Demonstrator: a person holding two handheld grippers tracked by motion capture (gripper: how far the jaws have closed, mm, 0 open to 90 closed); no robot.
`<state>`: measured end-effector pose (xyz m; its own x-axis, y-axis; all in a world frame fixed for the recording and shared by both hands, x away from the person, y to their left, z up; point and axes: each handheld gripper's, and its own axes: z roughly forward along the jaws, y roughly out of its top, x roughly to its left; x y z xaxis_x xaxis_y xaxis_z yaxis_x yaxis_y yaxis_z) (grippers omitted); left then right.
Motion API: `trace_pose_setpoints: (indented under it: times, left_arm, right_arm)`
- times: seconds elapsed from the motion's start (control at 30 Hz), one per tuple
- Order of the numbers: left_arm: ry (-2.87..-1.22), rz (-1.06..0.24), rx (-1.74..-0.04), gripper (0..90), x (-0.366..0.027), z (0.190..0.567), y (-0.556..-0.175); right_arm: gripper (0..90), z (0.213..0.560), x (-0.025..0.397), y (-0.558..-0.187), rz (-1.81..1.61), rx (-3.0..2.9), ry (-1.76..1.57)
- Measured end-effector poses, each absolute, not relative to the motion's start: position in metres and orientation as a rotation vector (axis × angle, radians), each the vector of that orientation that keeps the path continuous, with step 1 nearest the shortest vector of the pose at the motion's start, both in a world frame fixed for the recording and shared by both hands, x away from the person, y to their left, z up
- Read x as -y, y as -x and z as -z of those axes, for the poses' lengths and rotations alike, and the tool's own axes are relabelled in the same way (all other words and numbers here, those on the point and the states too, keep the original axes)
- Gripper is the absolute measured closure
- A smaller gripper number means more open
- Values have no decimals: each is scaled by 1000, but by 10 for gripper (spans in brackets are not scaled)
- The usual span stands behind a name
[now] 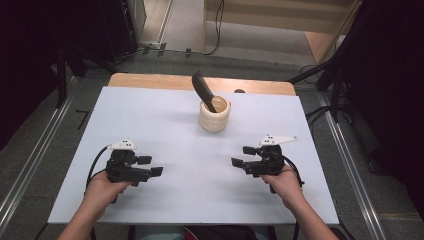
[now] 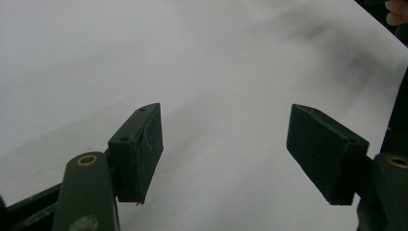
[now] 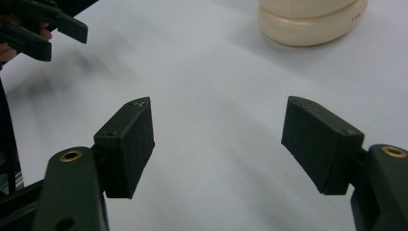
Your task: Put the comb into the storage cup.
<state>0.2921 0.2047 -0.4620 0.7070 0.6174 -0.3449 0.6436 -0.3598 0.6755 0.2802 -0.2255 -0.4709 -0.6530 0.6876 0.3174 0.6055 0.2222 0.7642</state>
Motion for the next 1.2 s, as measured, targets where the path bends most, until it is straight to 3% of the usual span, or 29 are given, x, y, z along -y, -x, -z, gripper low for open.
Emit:
trace_pose_setpoints:
  times: [1.2]
  left_arm:
    - [-2071,45,-957,295,-205,462,-290]
  right_arm:
    - [241,476,252,-251,-1395,-2376,-1265]
